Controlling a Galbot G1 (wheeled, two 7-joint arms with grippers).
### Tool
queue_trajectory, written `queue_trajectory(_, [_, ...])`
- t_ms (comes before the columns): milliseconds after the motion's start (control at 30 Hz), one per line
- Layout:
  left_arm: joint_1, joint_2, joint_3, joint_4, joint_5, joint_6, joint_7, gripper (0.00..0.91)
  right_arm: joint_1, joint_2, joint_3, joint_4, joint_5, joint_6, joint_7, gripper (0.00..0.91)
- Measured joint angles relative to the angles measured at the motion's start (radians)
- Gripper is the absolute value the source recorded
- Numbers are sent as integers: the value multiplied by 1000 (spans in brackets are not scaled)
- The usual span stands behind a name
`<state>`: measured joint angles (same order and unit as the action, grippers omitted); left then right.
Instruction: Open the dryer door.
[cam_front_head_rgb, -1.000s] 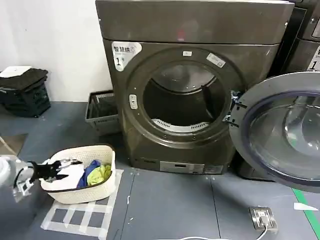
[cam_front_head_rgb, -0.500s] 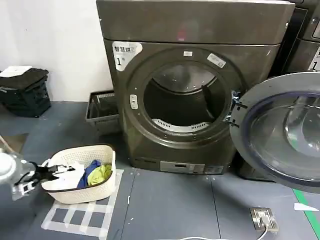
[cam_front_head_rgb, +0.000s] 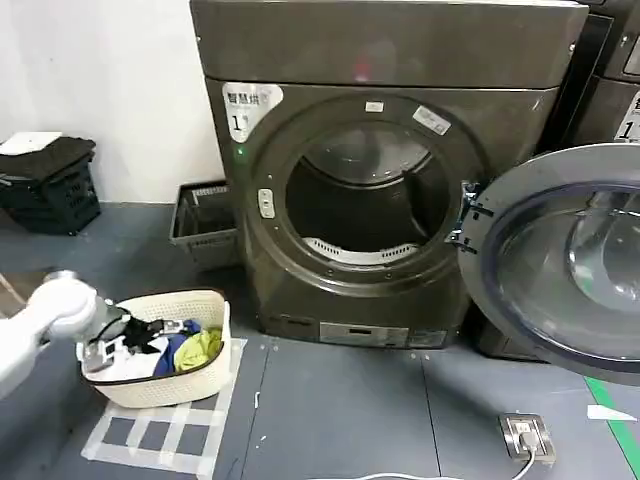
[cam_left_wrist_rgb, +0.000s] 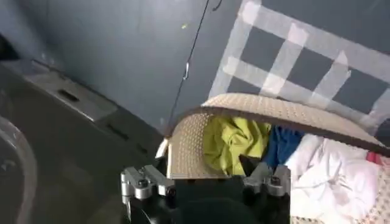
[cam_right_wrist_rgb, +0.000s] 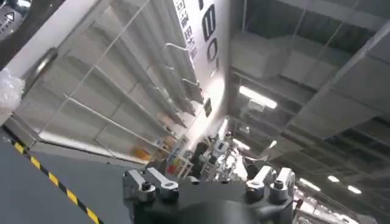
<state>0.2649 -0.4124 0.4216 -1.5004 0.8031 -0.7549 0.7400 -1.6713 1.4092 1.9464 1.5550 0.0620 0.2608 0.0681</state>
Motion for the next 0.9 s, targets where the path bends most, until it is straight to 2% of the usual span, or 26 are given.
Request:
queue_trajectory(200, [-131,3,135,-7,-127,20,124,907,-2,4,2,-6,-2,4,0,907])
queue_trajectory(533, [-344,-31,307,47,-232,-68,268,907,1,11,-1,-11,-4,11,-1,907])
queue_trajectory(633, [-411,-46,365,77,-273,-68,302,907,4,12,-4,-12,-4,13,-2,907])
queue_trajectory(800, [-503,-93,433,157,-376,-68,431,907,7,14,-7,-11,-4,16,-3,907])
queue_trajectory(900, [-541,-131,456,218,-376,-69,465,907,7,17,-9,-12,-4,20,-5,907])
